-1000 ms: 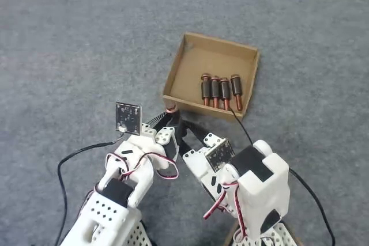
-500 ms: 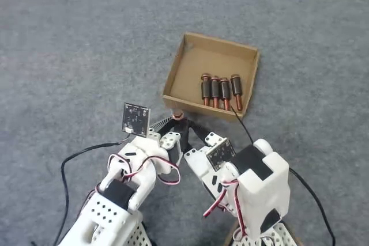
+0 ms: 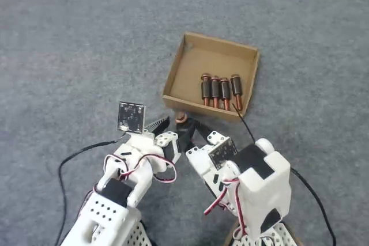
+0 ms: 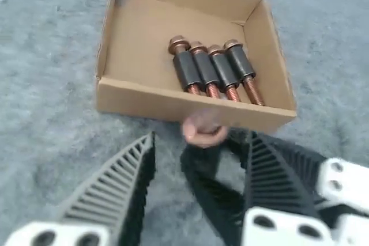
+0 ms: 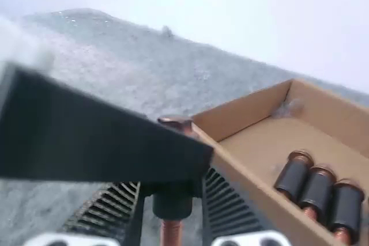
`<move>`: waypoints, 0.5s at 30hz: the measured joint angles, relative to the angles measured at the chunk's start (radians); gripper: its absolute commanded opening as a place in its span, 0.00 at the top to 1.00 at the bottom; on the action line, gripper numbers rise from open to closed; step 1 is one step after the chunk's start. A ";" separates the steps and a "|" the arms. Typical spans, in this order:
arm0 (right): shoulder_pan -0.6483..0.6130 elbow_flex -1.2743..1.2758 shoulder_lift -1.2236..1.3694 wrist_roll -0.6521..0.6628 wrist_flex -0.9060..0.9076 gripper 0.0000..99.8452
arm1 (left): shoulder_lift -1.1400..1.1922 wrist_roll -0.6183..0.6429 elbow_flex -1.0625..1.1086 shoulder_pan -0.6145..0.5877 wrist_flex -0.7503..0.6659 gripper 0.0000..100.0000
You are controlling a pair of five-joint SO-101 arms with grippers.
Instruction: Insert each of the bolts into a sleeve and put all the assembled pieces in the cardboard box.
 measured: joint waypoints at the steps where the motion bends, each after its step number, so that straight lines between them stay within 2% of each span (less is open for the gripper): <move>1: 0.006 0.000 0.000 0.002 -0.002 0.99 | 0.002 0.003 0.000 -0.006 0.000 0.76; 15: 0.015 0.000 0.002 0.006 -0.002 0.99 | 0.002 0.000 0.000 -0.012 0.000 0.76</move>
